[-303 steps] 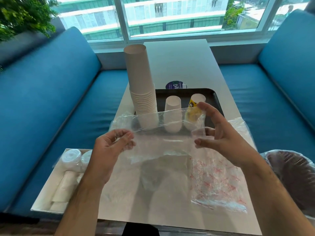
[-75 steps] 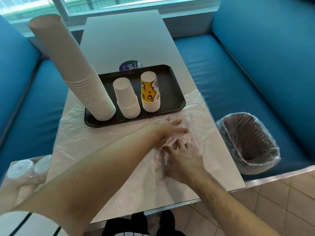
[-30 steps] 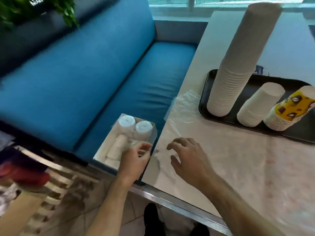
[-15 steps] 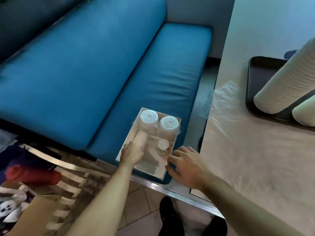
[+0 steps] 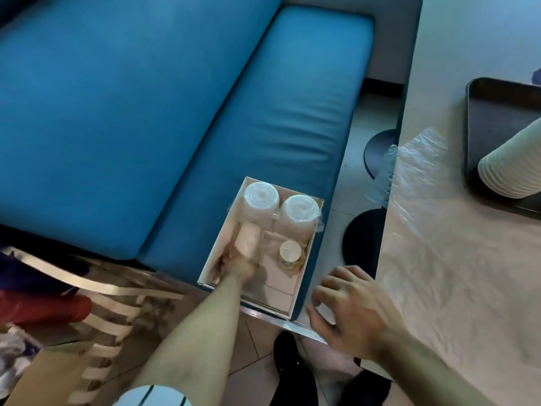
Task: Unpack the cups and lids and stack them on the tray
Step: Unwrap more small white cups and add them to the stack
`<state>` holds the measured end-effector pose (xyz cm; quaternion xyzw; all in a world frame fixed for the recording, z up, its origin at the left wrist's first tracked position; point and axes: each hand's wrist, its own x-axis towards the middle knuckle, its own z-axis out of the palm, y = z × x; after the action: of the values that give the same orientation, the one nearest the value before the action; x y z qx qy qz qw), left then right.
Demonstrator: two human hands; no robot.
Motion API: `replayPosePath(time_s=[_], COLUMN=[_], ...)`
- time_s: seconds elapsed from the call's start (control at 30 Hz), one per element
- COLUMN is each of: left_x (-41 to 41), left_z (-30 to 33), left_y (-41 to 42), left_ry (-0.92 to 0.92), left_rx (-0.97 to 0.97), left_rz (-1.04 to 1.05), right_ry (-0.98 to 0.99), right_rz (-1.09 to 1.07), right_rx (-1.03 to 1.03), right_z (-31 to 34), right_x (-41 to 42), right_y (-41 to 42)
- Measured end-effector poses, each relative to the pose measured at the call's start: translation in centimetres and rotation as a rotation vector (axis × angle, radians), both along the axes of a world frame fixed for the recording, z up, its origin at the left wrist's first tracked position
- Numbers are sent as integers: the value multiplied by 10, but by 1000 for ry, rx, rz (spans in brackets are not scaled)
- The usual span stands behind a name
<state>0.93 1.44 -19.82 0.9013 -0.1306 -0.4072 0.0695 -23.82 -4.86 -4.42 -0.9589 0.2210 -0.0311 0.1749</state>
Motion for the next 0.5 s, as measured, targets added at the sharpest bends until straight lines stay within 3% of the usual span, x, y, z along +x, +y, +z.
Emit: replayPosePath(time_s=[0.3,0.43,0.5], left_x=[1,-3,-6], left_z=[0,19,30], left_y=[-3,-4,-5], left_ry=[8,147,265], left_rx=[-77,-256,-351], left_rz=[47,94,238], right_ry=[47,44,44], right_rz=[-14,-15,-17], right_rx=[-11,-8,2], right_z=[-7,-5,-4], right_x=[1,2,3], right_y=[-2,-2,-2])
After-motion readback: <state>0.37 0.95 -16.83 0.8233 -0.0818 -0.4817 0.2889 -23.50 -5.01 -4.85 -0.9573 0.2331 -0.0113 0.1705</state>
